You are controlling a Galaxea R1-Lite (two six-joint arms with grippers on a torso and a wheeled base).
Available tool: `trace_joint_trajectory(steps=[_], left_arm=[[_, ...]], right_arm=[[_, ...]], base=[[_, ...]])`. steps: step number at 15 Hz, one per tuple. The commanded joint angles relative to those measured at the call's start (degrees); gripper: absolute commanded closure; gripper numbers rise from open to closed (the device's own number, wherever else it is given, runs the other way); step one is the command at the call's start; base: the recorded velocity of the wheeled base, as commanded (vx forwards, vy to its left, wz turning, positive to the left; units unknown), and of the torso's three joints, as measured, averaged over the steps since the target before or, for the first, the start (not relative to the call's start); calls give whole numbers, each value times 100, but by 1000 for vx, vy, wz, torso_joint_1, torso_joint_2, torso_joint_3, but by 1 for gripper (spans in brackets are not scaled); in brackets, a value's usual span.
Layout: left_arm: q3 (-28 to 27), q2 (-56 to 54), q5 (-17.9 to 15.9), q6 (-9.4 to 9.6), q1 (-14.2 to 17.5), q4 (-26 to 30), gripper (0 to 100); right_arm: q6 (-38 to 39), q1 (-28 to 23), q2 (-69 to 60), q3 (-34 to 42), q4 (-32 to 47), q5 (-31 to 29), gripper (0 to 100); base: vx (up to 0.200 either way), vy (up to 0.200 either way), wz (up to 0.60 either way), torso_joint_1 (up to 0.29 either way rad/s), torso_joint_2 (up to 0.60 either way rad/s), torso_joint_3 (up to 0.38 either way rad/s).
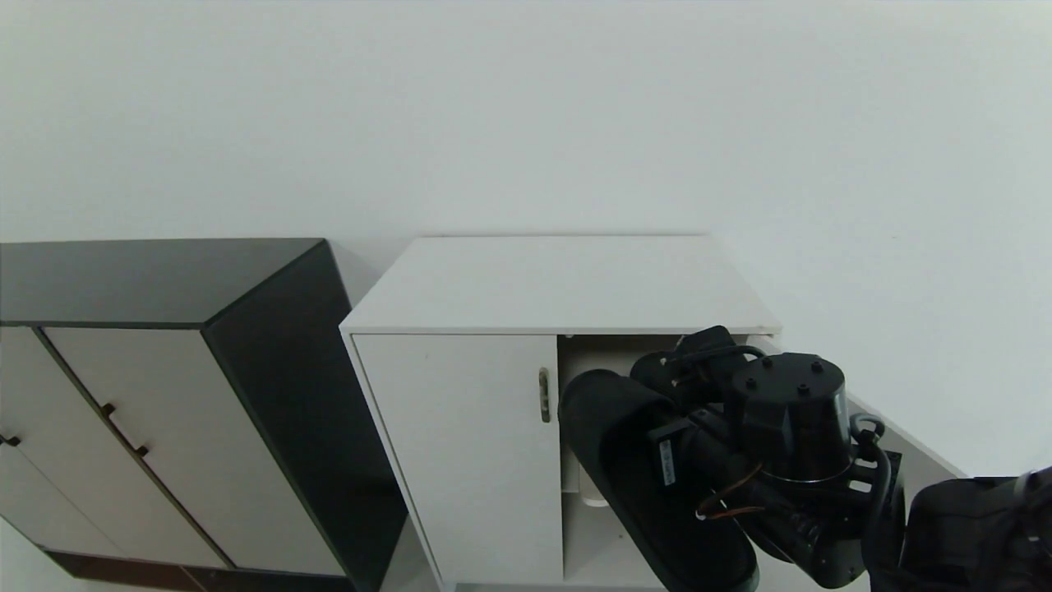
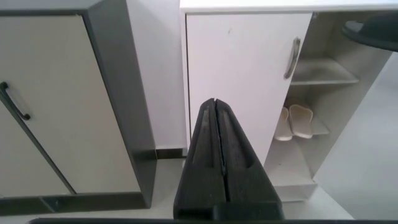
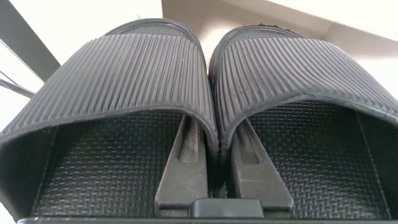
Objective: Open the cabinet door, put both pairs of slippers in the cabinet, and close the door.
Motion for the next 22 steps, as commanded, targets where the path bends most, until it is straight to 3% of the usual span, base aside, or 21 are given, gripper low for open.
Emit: trace_joint_trajectory(steps=[1, 12, 22], left_arm=[[0, -1, 4, -4, 9, -4, 100], [0, -1, -4, -4, 1, -4, 100], [0, -1, 4, -4, 9, -4, 100]], right_arm=[[1, -8, 16, 8, -7, -4, 100], [-113, -52, 25, 114, -253, 5, 100], [-113, -78, 78, 122, -262, 5, 100]], base=[[0, 0, 0, -217, 535, 320], [0, 0, 0, -188, 507, 315], [0, 0, 0, -103, 458, 355]])
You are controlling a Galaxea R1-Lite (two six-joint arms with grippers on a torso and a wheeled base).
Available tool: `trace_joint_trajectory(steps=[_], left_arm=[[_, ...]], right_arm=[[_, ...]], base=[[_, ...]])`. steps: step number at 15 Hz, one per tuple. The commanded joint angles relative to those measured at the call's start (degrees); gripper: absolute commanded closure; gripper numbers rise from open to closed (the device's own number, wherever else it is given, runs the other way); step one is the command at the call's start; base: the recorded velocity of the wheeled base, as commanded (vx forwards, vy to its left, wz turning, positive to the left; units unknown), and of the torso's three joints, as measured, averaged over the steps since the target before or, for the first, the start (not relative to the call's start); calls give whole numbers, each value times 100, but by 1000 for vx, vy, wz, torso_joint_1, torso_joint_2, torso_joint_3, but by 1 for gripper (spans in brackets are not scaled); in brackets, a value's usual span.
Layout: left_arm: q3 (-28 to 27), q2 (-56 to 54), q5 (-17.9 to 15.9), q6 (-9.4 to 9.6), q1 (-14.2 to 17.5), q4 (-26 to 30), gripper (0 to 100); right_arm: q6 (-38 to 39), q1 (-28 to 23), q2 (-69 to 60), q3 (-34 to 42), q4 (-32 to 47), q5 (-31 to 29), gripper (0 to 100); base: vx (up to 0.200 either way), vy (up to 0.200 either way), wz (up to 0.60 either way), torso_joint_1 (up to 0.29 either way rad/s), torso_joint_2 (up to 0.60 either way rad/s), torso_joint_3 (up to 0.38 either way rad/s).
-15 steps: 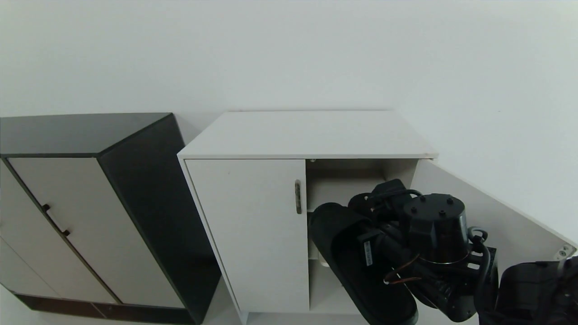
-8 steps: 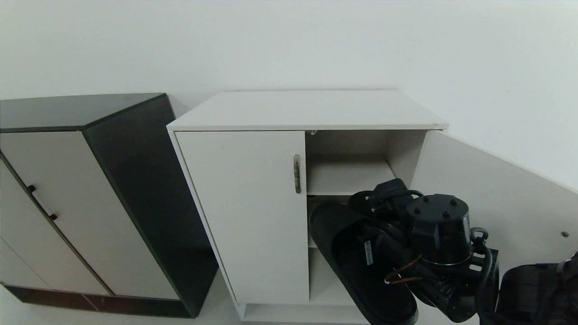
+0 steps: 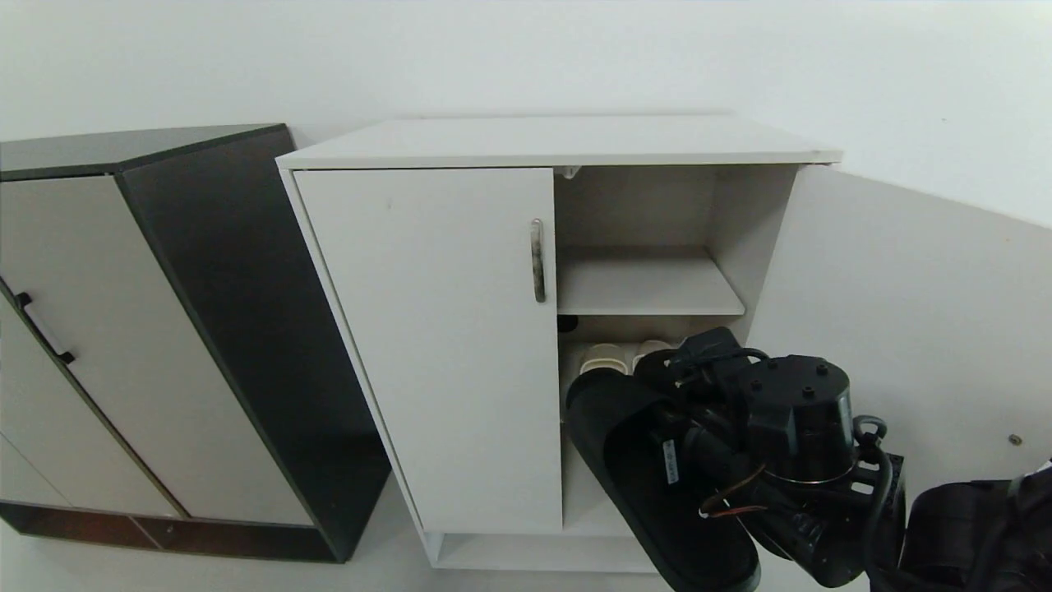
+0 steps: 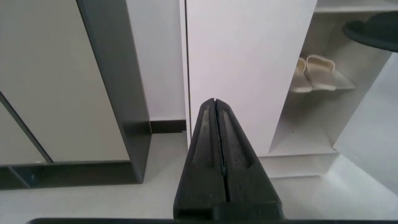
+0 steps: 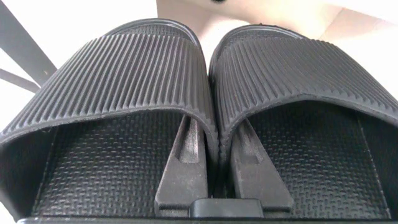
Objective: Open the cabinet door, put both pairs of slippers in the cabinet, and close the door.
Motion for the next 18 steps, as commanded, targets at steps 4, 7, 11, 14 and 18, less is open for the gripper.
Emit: trace_joint_trajectory(steps=[4, 7, 11, 14, 18], left_arm=[[0, -1, -4, -1, -2, -1, 100], [0, -1, 4, -1, -2, -1, 100], [0, -1, 4, 8, -2, -1, 100], [0, -1, 4, -1, -2, -1, 100], [0, -1, 4, -1, -2, -1, 100]], right_arm=[[2, -1, 28, 8, -2, -1, 100], [2, -1, 37, 17, -2, -1, 100], [-139, -1, 309, 43, -495, -10, 100], [-244, 7, 450, 52, -846, -18, 100], [-156, 113, 529, -352, -697, -352, 100]], base=[[0, 0, 0, -18, 312, 294], [0, 0, 0, 1, 25, 19], [0, -50, 0, 1, 1, 1], [0, -133, 0, -2, 0, 5], [0, 0, 0, 0, 0, 0]])
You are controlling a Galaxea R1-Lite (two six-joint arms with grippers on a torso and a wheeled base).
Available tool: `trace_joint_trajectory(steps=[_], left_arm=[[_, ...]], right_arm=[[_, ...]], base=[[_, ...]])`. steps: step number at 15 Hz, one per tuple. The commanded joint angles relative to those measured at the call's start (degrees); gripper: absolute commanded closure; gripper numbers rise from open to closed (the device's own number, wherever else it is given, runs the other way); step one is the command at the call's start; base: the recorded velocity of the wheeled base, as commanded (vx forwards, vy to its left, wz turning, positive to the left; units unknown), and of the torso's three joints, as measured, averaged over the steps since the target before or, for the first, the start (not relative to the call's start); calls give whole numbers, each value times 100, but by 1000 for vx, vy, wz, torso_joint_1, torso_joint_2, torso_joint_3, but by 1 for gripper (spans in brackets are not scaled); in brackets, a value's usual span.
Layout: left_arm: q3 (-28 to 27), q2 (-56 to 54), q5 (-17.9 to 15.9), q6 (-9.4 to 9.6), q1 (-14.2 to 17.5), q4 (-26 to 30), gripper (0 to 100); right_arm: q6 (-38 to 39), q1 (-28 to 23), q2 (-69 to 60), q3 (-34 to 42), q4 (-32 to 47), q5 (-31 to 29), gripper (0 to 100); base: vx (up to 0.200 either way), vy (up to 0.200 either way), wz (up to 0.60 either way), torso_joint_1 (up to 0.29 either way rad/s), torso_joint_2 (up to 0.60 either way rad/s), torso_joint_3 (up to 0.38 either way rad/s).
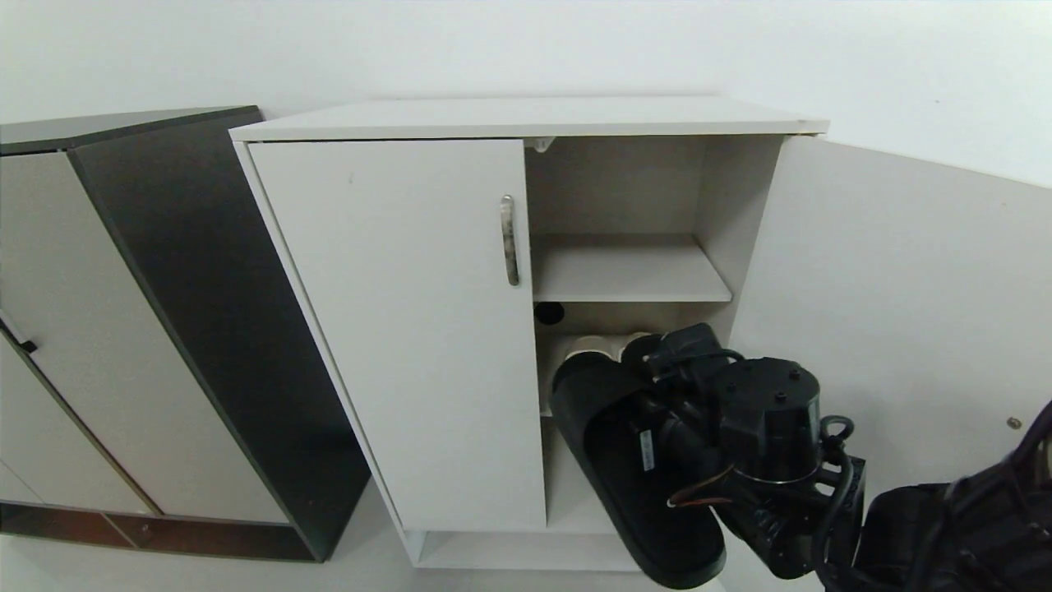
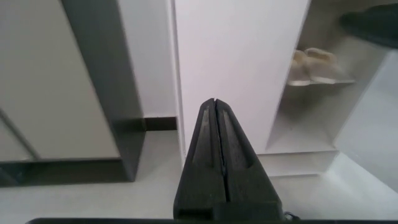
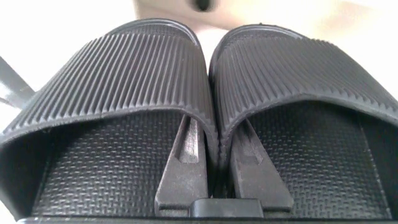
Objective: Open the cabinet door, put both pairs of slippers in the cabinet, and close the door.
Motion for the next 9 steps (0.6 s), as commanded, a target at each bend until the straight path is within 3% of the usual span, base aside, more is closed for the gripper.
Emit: trace_joint_trajectory(steps=[1, 3, 5, 9], left_arm=[[0, -1, 1, -1, 13, -4, 100], [0, -1, -8, 8, 13, -4, 100], [0, -1, -8, 8, 13, -4, 100], [0, -1, -8, 8, 22, -4, 100]], right_arm=[[14, 10, 74, -123, 18, -43, 100], [665, 257, 83, -1169, 1433, -860, 100], [1025, 274, 127, -2083, 2479, -1273, 100], [1078, 257, 180, -3199, 3384, -1581, 100]], base=[[0, 0, 0, 0, 0, 0], [0, 0, 0, 0, 0, 0], [0, 0, 0, 0, 0, 0], [0, 0, 0, 0, 0, 0]])
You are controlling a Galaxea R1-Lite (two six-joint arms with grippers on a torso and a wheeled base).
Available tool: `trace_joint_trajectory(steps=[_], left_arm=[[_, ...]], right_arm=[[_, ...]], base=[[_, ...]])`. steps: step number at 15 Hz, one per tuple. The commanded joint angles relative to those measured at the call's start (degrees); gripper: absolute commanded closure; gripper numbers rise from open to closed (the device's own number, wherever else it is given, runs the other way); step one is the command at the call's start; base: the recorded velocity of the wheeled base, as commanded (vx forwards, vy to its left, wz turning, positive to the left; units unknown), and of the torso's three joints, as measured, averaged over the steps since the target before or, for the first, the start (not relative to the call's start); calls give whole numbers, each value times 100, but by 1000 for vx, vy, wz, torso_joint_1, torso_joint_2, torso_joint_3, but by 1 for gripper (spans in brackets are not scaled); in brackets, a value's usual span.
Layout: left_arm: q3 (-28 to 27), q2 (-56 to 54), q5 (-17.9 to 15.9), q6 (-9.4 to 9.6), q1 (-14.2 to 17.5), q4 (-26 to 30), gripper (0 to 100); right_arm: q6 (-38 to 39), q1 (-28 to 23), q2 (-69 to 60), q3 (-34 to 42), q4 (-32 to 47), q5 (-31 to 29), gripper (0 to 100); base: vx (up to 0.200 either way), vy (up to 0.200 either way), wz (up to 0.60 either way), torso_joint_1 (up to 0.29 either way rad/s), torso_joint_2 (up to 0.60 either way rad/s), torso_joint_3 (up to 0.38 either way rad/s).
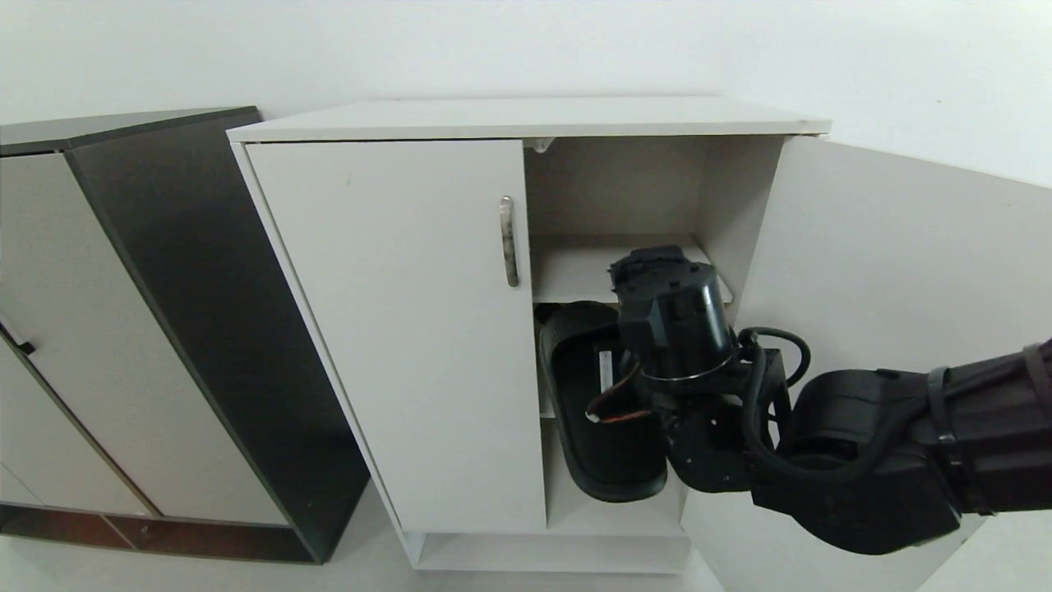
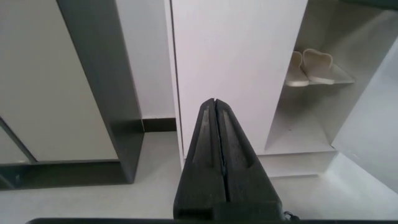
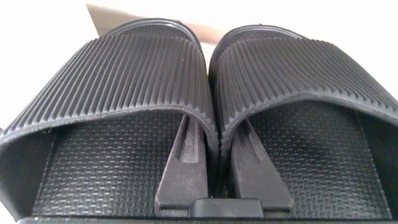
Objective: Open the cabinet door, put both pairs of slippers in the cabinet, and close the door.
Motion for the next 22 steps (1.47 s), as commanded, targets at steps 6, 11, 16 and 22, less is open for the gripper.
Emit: trace_joint_trajectory(steps=[6, 11, 16, 22], left_arm=[[0, -1, -2, 2, 1, -1, 100], [0, -1, -2, 2, 1, -1, 100], [0, -1, -2, 2, 9, -1, 100], [0, -1, -2, 2, 1, -1, 100]], right_arm=[[34, -272, 321, -682, 166, -251, 100], [26, -280, 435, -656, 122, -251, 100], [-27, -360, 435, -691, 113, -251, 100], [-27, -395, 435, -691, 113, -251, 100]], base=[[0, 0, 0, 0, 0, 0], [0, 0, 0, 0, 0, 0], [160, 0, 0, 3, 1, 6], [200, 0, 0, 6, 3, 0]])
